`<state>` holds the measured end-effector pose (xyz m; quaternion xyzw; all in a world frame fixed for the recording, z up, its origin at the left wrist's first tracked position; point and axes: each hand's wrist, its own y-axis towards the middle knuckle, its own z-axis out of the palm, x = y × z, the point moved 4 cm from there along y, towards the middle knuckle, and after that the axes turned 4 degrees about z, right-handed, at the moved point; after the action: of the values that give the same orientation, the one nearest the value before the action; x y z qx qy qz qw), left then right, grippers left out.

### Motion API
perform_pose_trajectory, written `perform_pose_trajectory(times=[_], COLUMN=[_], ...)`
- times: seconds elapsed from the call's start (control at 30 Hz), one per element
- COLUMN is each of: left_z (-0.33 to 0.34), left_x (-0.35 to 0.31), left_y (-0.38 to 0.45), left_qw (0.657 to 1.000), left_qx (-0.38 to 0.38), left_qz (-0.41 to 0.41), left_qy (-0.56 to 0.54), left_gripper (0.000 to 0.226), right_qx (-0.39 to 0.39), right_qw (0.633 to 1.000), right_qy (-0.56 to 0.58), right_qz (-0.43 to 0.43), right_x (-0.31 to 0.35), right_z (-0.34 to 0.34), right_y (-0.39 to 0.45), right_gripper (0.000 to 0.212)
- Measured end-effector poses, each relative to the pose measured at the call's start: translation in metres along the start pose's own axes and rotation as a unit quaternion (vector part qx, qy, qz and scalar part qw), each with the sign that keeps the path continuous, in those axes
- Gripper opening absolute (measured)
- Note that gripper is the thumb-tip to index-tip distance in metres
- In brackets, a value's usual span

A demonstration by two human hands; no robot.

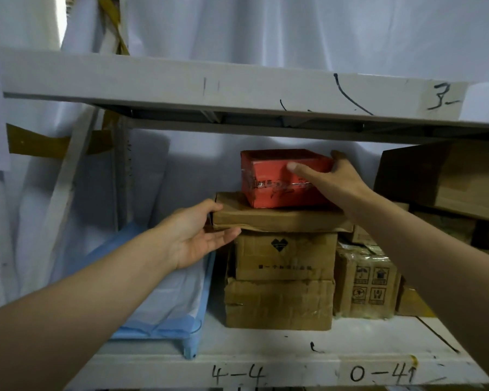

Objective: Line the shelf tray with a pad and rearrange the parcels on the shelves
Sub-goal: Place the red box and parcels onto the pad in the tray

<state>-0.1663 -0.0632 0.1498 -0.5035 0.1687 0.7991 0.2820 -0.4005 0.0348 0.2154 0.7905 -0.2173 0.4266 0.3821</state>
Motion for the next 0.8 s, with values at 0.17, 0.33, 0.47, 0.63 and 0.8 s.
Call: perform_pose_trajectory(times=[0.17, 0.33, 0.47, 0.63, 0.8], left_z=[-0.013, -0.026, -0.035, -0.054, -0.076], left_x=[-0.009, -0.015, -0.022, -0.031, -0.041], left_y=[-0.001, -0.003, -0.009, -0.023, -0.044], left_qw=[0.999, 0.997, 0.995, 0.991, 0.985], left_qx=[-0.010, -0.038, -0.057, -0.084, -0.119], left_qz=[0.020, 0.037, 0.049, 0.064, 0.093], left_qy=[0.031, 0.048, 0.065, 0.081, 0.081], left_gripper=[0.015, 0.013, 0.014, 0.015, 0.014], right_qx=[0.095, 0.154, 0.196, 0.227, 0.294], right_qw=[0.995, 0.986, 0.977, 0.972, 0.952], right_qy=[-0.034, -0.028, -0.019, 0.004, -0.008], right_qz=[-0.029, -0.056, -0.077, -0.066, -0.084], right_x=[0.014, 0.021, 0.028, 0.033, 0.044], right_z=[-0.002, 0.002, 0.011, 0.022, 0.041], right_y=[-0.007, -0.012, -0.014, -0.011, -0.023], right_gripper=[0.085, 0.089, 0.089, 0.127, 0.108])
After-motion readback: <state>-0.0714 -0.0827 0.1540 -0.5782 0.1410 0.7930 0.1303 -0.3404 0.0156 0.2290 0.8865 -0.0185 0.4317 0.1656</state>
